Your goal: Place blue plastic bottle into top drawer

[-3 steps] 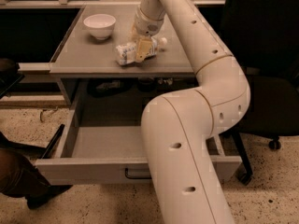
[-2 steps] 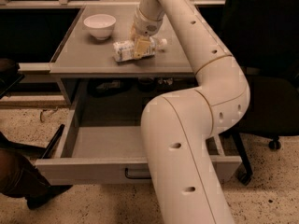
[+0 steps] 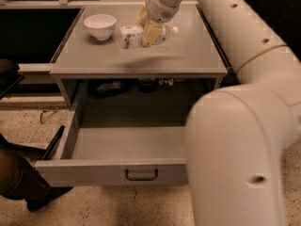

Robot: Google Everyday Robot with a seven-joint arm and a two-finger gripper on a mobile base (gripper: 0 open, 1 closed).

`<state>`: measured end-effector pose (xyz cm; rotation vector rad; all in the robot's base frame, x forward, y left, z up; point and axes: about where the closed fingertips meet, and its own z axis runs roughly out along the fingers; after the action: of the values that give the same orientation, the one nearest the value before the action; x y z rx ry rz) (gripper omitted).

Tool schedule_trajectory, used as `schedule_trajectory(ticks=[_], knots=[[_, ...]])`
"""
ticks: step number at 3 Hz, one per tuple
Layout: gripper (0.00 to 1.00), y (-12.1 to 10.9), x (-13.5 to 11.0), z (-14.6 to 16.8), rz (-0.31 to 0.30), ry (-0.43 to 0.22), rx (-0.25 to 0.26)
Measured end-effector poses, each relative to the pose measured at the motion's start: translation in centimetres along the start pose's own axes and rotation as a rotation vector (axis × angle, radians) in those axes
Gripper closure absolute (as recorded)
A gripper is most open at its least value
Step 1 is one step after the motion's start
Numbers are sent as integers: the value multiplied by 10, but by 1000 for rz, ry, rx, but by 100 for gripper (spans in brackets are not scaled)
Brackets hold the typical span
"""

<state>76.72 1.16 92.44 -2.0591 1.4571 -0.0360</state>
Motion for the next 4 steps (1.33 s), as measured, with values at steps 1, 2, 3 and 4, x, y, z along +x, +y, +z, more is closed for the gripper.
schedule_trajectory(ticks=[1,2,3,4], knots=[[100,25,-5,-96,14,-30,201],[100,25,-5,-96,14,-30,201],[100,45,5,-90,40,-57,217],[100,79,-4,-98,95,-127,297]])
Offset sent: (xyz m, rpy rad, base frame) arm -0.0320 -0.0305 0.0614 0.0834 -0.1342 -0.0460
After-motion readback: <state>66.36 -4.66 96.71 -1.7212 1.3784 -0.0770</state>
